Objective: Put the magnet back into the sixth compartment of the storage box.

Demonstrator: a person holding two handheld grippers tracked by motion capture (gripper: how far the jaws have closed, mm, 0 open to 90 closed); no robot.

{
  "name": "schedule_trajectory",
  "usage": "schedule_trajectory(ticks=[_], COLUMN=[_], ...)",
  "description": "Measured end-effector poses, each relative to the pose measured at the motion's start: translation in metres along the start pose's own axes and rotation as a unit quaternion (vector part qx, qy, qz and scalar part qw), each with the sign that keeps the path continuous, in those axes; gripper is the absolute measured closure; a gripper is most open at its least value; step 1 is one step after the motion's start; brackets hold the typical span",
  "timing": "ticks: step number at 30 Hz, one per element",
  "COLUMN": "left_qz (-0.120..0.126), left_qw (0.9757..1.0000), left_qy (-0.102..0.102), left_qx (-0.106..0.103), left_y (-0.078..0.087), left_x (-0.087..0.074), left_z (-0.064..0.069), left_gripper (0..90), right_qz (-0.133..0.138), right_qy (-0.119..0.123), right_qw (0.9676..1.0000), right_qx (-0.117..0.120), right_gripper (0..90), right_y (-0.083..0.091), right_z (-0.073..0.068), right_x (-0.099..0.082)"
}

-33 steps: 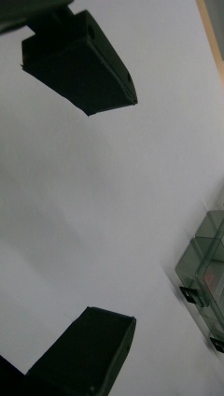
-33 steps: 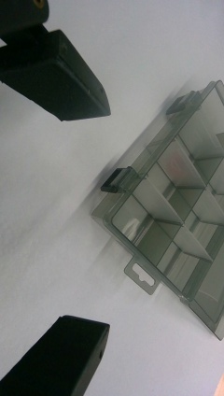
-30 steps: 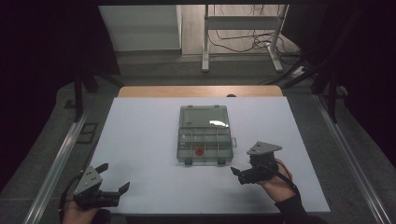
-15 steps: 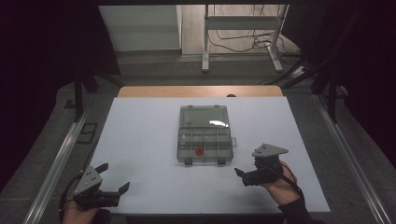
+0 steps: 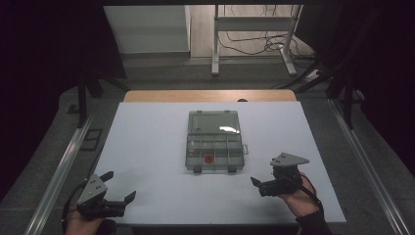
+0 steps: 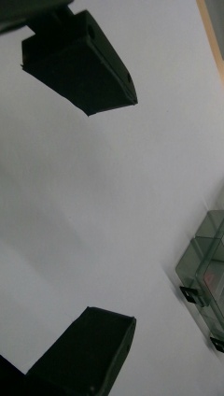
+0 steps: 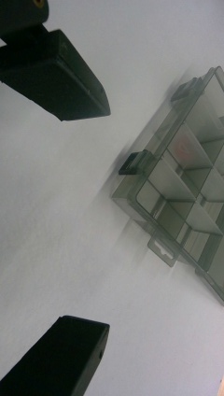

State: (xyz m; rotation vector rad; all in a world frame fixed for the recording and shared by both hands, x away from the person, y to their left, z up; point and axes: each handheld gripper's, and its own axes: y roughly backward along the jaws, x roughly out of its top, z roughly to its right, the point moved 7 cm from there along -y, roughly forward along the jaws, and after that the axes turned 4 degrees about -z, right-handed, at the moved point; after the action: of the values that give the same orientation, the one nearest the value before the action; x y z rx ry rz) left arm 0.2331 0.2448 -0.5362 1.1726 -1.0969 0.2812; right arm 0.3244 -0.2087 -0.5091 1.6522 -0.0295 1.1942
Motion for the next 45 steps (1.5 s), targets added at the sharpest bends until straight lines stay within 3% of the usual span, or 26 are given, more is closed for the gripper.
schedule_trajectory(ticks=[20, 45], left_qz=[0.0, 0.0], left_qw=[1.0, 1.0], left_qy=[0.004, 0.006], left_qx=[-0.001, -0.001], left_y=[0.0, 0.0], left_x=[0.0, 0.0], left_z=[0.0, -0.001], left_gripper=[1.0, 1.0], right_qz=[-0.001, 0.001], right_qy=[-0.013, -0.048], right_qw=[0.9998, 0.9974], right_qx=[-0.013, -0.053], right_gripper=[0.0, 0.0], right_y=[0.011, 0.035], right_z=[0.006, 0.026], right_x=[-0.015, -0.042])
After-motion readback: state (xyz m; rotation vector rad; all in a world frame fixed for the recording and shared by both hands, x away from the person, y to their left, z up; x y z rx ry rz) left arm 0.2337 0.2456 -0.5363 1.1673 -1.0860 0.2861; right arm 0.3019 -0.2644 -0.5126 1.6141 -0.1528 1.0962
